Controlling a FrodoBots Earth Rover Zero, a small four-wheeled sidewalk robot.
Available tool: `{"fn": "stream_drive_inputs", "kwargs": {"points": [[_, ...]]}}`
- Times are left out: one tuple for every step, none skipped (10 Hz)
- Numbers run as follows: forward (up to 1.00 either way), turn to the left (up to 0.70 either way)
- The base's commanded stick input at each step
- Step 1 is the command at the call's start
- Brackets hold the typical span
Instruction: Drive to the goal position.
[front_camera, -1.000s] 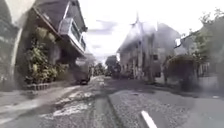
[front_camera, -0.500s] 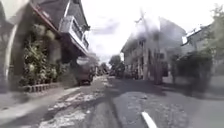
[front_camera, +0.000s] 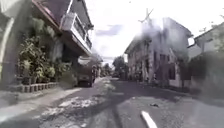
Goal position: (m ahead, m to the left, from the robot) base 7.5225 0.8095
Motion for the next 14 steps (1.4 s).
{"fn": "stream_drive_inputs", "kwargs": {"points": [[0.85, -0.34], [0.85, -0.34], [0.85, -0.31], [0.85, -0.27], [0.85, -0.23], [0.85, -0.19], [0.85, -0.15], [0.85, -0.11], [0.85, -0.07], [0.85, -0.03], [0.85, 0.0], [0.85, 0.0], [0.85, 0.0], [0.85, 0.0]]}}
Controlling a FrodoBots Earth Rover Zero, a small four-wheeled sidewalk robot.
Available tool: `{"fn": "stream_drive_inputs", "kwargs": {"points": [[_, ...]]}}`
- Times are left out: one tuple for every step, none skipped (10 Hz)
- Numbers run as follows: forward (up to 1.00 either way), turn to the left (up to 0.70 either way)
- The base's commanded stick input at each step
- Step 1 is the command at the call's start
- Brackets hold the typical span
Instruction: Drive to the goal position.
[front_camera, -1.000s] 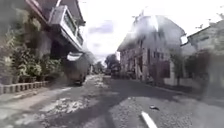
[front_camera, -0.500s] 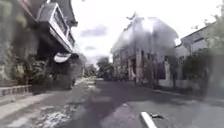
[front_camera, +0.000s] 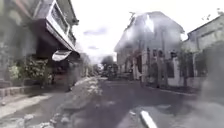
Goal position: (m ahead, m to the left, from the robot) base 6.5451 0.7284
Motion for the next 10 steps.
{"fn": "stream_drive_inputs", "kwargs": {"points": [[0.85, 0.0], [0.85, 0.0], [0.85, 0.0], [0.85, 0.0], [0.85, 0.0], [0.85, 0.0], [0.85, 0.0], [0.85, 0.0], [0.85, 0.0], [0.85, 0.0]]}}
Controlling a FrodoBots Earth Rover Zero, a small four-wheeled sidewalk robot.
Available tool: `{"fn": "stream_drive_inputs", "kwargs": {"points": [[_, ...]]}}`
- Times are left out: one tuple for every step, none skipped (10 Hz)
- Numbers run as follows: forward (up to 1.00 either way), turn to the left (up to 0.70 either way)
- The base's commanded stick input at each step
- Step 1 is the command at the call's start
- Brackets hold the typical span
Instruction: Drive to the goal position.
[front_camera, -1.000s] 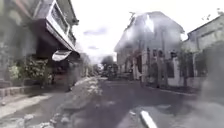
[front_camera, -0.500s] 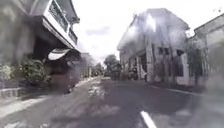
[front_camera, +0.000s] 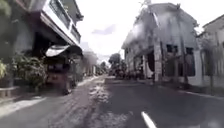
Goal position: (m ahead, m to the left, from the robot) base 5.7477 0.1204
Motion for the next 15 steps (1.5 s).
{"fn": "stream_drive_inputs", "kwargs": {"points": [[0.85, 0.0], [0.85, 0.0], [0.85, 0.0], [0.85, 0.0], [0.85, 0.0], [0.85, 0.0], [0.85, 0.0], [0.85, 0.0], [0.85, 0.0], [0.85, -0.09], [0.85, -0.34], [0.85, -0.34], [0.85, -0.34], [0.85, -0.34], [0.85, -0.34]]}}
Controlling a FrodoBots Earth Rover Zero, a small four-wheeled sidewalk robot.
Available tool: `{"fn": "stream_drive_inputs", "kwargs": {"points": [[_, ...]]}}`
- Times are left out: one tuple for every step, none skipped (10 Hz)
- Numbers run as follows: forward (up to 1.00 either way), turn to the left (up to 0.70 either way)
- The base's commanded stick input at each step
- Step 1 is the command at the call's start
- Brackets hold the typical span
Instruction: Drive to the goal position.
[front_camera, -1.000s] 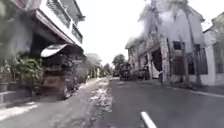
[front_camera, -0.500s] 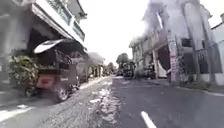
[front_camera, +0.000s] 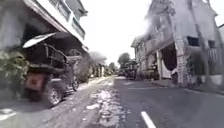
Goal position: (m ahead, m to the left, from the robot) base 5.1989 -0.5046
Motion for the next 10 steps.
{"fn": "stream_drive_inputs", "kwargs": {"points": [[0.85, -0.14], [0.85, 0.0], [0.85, -0.06], [0.85, -0.16], [0.85, -0.26], [0.85, -0.34], [0.85, -0.13], [0.85, 0.0], [0.85, -0.01], [0.85, -0.03]]}}
